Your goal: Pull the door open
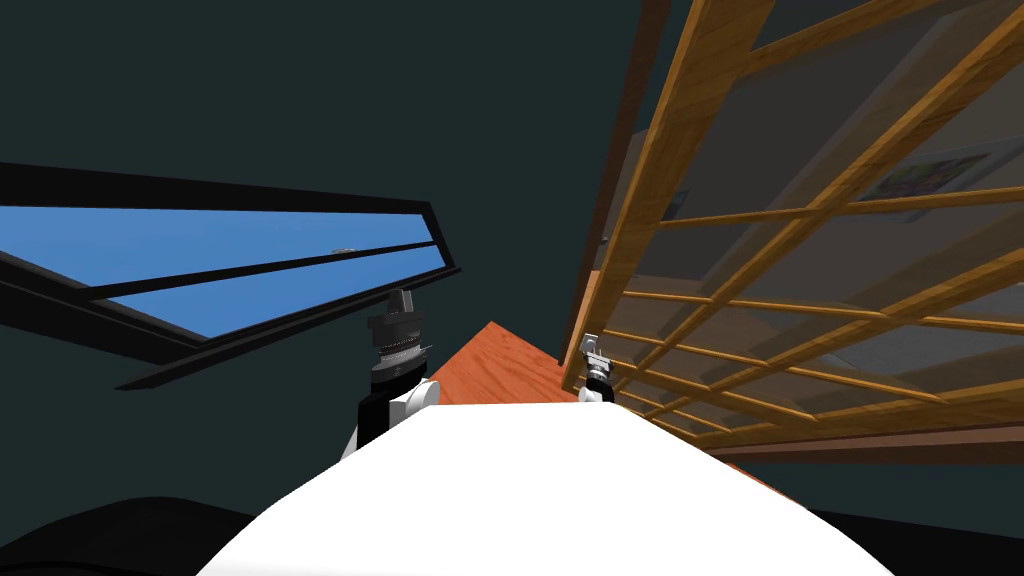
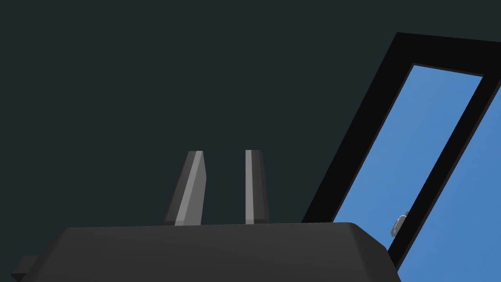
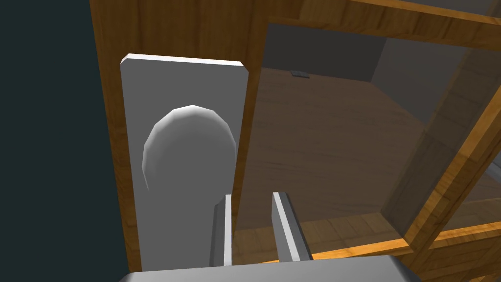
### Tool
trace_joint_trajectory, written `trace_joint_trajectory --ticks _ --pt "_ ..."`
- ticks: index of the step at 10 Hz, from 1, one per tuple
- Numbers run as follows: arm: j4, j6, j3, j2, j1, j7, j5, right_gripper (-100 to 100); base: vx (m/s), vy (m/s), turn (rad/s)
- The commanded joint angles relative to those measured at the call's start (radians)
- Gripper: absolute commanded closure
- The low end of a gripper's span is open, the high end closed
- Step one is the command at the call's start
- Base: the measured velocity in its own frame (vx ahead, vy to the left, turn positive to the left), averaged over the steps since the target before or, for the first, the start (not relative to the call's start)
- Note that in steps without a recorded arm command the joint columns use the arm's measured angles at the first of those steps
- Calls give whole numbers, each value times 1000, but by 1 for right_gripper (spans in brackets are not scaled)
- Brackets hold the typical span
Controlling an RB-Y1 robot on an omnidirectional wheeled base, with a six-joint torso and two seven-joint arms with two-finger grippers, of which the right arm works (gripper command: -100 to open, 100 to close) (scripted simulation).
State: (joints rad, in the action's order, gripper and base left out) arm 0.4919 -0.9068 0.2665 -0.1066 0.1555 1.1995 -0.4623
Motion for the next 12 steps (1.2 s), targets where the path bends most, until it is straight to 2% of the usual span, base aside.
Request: trace_joint_trajectory --ticks 1,2,3,8,12 --pt "50 6 -12 18 -1 -9 7 -100 1 -4 14" --pt "28 6 -12 18 -1 -9 7 -100 12 -6 20" --pt "-10 -6 -13 -1 7 28 4 -100 -101 -13 38" --pt "2 0 -42 4 17 82 13 -100 -170 1 50" --pt "2 0 -42 4 17 82 13 -100 -25 -3 6"
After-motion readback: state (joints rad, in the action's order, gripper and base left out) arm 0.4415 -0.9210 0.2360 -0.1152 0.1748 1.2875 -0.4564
